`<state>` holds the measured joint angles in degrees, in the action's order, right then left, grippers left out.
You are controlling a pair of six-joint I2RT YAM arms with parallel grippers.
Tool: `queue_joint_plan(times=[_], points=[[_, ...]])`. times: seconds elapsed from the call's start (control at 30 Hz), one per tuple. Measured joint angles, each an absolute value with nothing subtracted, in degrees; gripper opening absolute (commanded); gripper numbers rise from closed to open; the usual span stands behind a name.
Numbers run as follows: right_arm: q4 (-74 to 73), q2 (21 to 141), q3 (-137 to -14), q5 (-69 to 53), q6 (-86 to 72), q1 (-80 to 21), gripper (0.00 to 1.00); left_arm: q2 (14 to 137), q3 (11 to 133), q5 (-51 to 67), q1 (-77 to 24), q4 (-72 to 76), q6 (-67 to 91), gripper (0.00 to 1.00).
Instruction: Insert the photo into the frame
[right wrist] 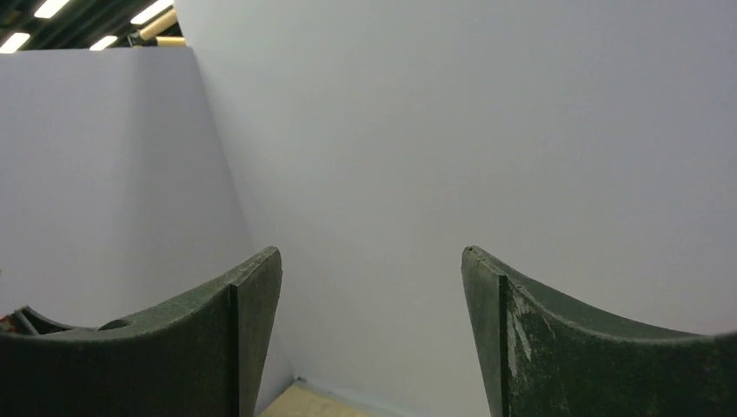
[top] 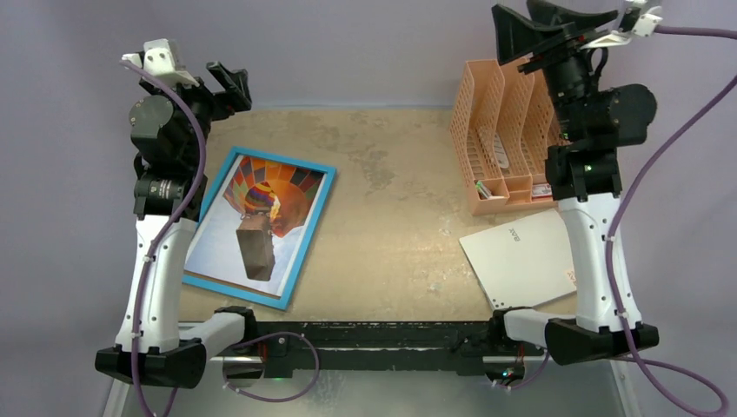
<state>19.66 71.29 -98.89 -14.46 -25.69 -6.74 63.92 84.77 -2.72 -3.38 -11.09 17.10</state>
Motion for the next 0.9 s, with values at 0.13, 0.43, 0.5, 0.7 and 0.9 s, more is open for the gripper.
queue_joint_plan(times=[0.13, 0.43, 0.5, 0.7, 0.9], points=[[20.0, 72.4, -95.2, -14.7, -28.6, -6.7, 0.75, 63.3, 80.2, -1.8, -3.4, -9.8, 17.6, 0.98], [20.0, 80.1, -93.1, -24.8, -31.7, -11.6, 0.64, 62.2, 64.1, 5.8, -3.4, -6.8, 25.3, 0.98], [19.7, 82.1, -91.4, -25.0, -31.7, -16.4, 0.64, 62.9, 62.2, 6.7, -3.4, -7.5, 26.9, 0.96], [19.1, 90.2, -84.9, -21.3, -33.6, -28.6, 0.55, 67.0, 60.2, 8.8, -3.4, -10.0, 27.9, 0.93], [11.9, 102.2, -84.8, -13.9, -35.7, -34.1, 0.49, 72.3, 53.6, 12.0, -5.2, -12.6, 27.1, 0.92]])
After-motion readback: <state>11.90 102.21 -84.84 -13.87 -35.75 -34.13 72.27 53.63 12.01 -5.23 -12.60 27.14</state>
